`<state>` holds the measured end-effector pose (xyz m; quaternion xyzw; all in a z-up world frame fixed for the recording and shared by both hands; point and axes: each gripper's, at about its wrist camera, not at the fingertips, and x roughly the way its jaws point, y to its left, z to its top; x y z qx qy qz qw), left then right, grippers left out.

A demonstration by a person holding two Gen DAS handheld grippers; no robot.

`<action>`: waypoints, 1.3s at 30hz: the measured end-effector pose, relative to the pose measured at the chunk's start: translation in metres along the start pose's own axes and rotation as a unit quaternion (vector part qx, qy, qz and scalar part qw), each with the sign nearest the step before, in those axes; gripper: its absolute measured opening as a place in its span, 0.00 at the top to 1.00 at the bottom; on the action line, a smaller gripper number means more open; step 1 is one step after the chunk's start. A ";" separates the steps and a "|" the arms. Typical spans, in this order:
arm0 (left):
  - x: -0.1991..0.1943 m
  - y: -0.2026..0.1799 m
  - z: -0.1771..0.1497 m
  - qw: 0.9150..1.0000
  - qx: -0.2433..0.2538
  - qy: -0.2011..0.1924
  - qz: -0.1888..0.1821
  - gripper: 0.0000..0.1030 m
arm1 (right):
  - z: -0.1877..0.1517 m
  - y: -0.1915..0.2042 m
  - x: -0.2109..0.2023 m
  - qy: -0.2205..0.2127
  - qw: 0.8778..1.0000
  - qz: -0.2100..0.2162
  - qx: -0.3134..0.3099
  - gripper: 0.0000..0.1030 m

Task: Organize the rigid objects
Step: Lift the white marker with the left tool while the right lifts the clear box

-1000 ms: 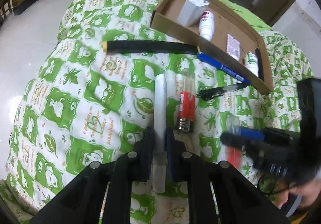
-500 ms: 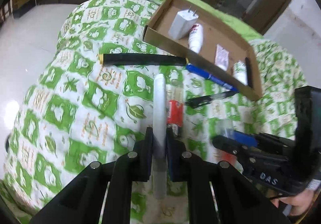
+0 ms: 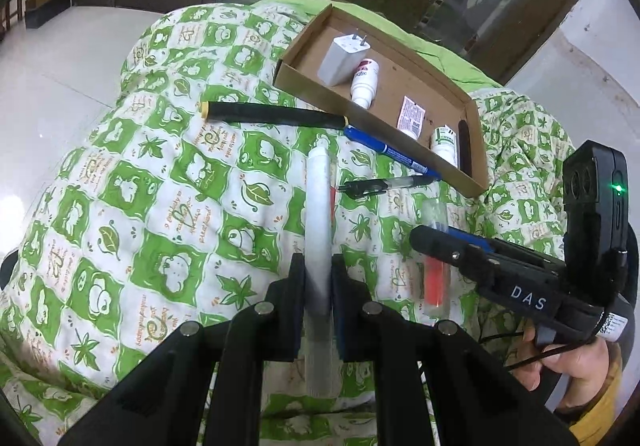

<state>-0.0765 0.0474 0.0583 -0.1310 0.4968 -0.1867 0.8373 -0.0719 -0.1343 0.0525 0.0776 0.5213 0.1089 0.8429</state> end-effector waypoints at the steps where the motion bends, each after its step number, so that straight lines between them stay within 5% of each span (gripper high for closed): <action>1: -0.001 0.000 0.000 1.000 -0.001 -0.001 0.000 0.90 | 0.000 -0.001 -0.002 -0.003 1.000 -0.001 0.001 0.71; 39: -0.027 -0.020 0.017 0.999 0.018 -0.042 -0.015 0.90 | 0.000 -0.007 -0.024 -0.042 0.999 0.002 0.019 0.72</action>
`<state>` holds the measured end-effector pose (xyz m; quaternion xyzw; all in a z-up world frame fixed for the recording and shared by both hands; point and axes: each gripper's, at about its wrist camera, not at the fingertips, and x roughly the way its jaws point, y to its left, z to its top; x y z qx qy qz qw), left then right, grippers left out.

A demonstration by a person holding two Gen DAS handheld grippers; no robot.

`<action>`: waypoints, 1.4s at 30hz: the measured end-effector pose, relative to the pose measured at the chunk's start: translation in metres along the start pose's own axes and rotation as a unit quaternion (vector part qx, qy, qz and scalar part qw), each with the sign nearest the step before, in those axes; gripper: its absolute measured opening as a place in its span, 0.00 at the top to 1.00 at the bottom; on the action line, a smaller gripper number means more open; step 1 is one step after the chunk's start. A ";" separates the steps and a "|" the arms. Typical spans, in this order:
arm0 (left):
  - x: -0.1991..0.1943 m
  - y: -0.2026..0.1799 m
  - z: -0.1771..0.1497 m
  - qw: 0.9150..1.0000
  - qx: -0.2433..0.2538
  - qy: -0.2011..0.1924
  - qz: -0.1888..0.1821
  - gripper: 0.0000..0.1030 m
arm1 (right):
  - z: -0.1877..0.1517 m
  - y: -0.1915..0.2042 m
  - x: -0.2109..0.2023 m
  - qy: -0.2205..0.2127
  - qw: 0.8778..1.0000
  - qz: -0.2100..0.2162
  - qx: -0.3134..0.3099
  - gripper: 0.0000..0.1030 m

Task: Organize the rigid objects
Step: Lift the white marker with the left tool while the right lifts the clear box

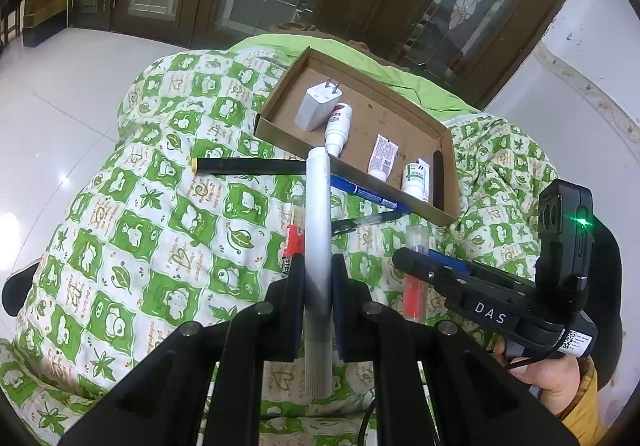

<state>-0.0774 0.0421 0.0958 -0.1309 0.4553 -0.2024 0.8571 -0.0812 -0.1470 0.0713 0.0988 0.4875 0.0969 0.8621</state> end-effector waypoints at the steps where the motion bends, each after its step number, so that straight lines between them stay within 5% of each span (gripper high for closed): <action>1: 0.000 0.000 0.000 1.000 0.000 0.000 0.000 0.90 | 0.000 0.000 0.000 -0.001 1.000 0.000 0.001 0.72; 29: -0.021 -0.012 0.014 1.000 0.009 -0.025 -0.004 0.90 | 0.007 -0.012 -0.016 -0.026 0.999 0.009 0.024 0.73; 42: 0.002 -0.021 0.022 0.999 0.031 -0.019 -0.012 0.90 | 0.018 -0.047 -0.044 -0.066 0.994 0.029 0.077 0.73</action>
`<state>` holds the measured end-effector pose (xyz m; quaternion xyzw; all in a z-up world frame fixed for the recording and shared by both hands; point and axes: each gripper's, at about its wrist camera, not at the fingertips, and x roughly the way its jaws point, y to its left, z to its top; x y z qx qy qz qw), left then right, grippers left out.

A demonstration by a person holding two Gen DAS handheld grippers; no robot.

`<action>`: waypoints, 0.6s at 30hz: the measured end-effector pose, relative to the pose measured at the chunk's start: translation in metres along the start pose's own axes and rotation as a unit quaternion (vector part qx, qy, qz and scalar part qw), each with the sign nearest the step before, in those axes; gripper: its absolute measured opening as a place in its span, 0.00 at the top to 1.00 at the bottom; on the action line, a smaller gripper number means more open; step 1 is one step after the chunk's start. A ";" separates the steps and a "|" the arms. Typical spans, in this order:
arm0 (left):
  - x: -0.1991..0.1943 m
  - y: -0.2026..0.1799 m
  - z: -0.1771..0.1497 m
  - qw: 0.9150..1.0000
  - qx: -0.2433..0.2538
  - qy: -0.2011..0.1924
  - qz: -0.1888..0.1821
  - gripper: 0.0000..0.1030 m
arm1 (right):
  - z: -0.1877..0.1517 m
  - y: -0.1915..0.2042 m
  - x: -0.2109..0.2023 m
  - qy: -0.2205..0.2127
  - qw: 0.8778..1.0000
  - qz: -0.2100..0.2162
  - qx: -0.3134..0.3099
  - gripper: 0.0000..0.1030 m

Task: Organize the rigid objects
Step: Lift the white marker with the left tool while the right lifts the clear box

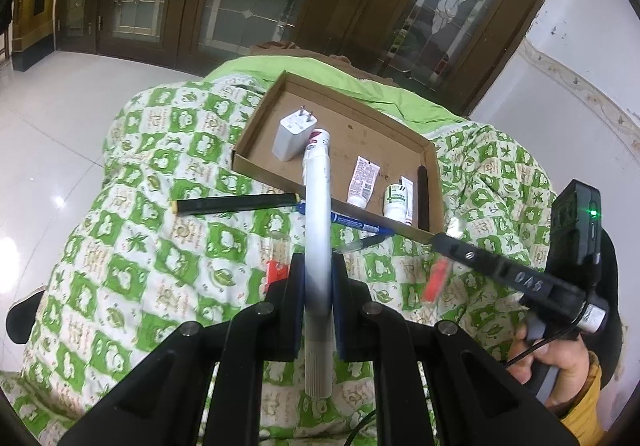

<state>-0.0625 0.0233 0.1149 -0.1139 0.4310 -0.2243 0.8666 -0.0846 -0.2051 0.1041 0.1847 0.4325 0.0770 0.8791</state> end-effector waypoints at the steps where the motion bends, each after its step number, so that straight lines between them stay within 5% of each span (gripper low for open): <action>1: 0.005 0.000 0.003 1.000 -0.001 0.001 -0.004 0.90 | 0.003 -0.006 -0.002 -0.003 1.000 0.003 0.010 0.73; 18: 0.063 0.007 0.042 0.999 -0.013 0.042 -0.011 0.90 | 0.029 -0.041 -0.015 -0.019 0.999 0.005 0.048 0.73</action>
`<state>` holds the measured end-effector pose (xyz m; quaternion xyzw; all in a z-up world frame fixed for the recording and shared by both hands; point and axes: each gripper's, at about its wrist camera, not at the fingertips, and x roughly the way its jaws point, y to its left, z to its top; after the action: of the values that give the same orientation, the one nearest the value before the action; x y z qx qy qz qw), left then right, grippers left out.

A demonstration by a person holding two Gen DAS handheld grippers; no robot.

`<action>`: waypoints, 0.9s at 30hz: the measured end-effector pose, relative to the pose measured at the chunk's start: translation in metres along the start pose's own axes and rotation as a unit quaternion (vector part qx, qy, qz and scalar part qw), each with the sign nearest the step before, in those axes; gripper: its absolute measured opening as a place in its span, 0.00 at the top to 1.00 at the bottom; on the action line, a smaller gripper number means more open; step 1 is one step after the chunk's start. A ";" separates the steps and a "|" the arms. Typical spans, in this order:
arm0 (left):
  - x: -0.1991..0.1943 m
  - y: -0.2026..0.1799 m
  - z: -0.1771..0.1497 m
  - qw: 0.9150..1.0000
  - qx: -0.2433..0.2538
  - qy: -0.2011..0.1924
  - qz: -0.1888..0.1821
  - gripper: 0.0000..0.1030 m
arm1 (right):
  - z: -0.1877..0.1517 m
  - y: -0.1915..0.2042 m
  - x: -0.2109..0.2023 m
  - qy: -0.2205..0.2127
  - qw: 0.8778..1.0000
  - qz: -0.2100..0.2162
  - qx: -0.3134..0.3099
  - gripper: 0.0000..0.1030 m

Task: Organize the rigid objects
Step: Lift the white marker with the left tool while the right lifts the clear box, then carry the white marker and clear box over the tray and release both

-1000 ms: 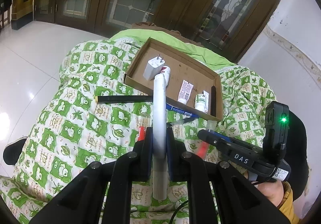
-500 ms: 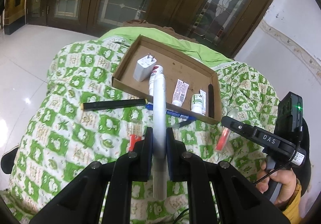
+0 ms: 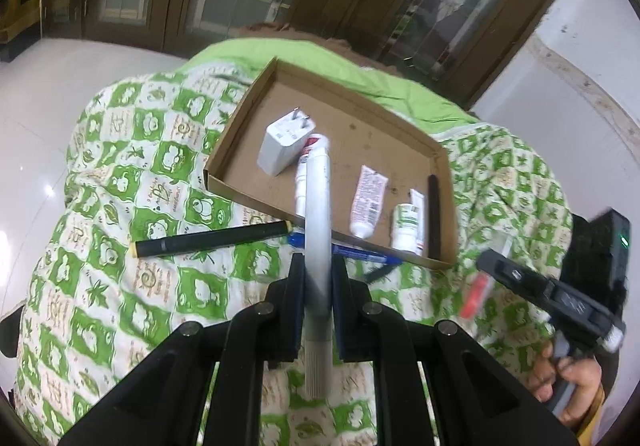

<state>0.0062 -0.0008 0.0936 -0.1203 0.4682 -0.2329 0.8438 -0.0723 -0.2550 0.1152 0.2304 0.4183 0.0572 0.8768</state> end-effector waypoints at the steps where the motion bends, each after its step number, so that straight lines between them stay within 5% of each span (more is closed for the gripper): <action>1: 0.004 0.002 0.002 1.000 -0.004 0.004 0.003 0.90 | -0.001 0.000 0.001 0.002 1.000 0.001 -0.001 0.73; 12: 0.054 0.032 0.036 0.995 -0.073 0.062 0.017 0.90 | -0.002 0.004 0.017 0.019 1.000 0.015 0.004 0.73; 27: 0.083 0.011 0.084 0.998 -0.025 0.060 0.022 0.90 | 0.007 0.002 0.028 0.023 0.999 0.021 0.011 0.73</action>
<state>0.1176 -0.0347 0.0727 -0.1166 0.5257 -0.2096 0.8161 -0.0486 -0.2473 0.1001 0.2475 0.4339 0.0757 0.8630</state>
